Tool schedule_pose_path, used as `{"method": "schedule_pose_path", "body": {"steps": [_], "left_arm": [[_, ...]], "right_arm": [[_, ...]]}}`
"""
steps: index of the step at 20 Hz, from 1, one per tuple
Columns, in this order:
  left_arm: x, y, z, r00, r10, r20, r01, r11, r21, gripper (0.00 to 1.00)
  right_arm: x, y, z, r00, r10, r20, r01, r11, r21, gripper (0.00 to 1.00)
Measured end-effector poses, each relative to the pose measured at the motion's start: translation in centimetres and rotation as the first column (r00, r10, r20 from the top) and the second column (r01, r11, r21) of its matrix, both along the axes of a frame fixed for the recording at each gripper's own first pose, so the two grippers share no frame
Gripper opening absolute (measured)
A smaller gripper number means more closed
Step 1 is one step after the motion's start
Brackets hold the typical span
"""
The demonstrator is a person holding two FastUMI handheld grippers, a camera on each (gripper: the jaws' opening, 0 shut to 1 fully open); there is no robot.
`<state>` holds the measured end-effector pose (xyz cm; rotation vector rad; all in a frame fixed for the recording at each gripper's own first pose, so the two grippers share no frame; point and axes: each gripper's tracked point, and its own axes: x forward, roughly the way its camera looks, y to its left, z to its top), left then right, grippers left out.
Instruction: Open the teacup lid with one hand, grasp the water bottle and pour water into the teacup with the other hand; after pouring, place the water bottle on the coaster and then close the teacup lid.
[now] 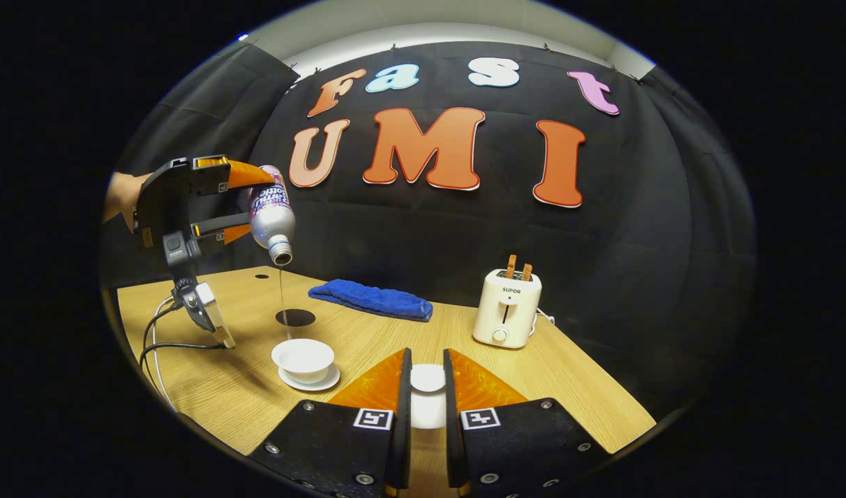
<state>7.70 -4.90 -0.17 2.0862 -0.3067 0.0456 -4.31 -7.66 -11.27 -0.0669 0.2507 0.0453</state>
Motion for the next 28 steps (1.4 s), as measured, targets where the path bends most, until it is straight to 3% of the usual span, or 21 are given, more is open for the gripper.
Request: {"method": "schedule_pose_path", "body": {"steps": [11,12,15,18,19,20,22,25,28], "left_arm": [[0.2,-2.8,-5.4,0.994,-0.093,-0.051,0.093,0.996,-0.011,0.84],[0.3,-3.0,-5.7,0.994,-0.099,-0.054,0.097,0.995,-0.026,0.8],[0.7,-2.9,-5.6,0.992,-0.117,-0.052,0.112,0.99,-0.085,0.83],[0.6,-2.1,-4.5,0.991,-0.127,-0.038,0.116,0.969,-0.218,0.8],[0.7,-1.6,-4.0,0.992,-0.126,-0.029,0.113,0.956,-0.271,0.83],[1.1,-0.9,-3.4,0.993,-0.117,-0.025,0.102,0.937,-0.334,0.83],[2.2,1.6,-3.4,0.996,-0.08,-0.049,0.044,0.862,-0.506,0.79],[3.2,5.0,-3.5,0.997,-0.027,-0.069,-0.029,0.714,-0.7,0.87],[4.0,6.3,-2.9,1.0,-0.008,-0.022,-0.014,0.55,-0.835,0.83]], "right_arm": [[-0.1,0.6,-1.0,0.999,-0.019,-0.029,0.021,0.998,0.056,0.22],[-0.1,0.9,-1.0,0.999,-0.013,-0.03,0.015,0.998,0.068,0.21],[0.3,1.7,-0.9,1.0,-0.004,-0.03,0.006,0.997,0.074,0.22],[0.8,2.5,-0.6,1.0,0.004,-0.026,-0.002,0.997,0.083,0.22],[1.0,2.9,-0.5,1.0,0.009,-0.026,-0.006,0.996,0.086,0.22],[1.2,3.1,-0.5,1.0,0.01,-0.026,-0.007,0.996,0.088,0.22],[1.5,3.6,-0.3,1.0,0.017,-0.026,-0.015,0.996,0.089,0.22],[1.7,4.7,0.0,0.999,0.039,-0.031,-0.036,0.995,0.098,0.22],[2.2,5.2,0.3,0.998,0.047,-0.032,-0.044,0.995,0.089,0.22]]}}
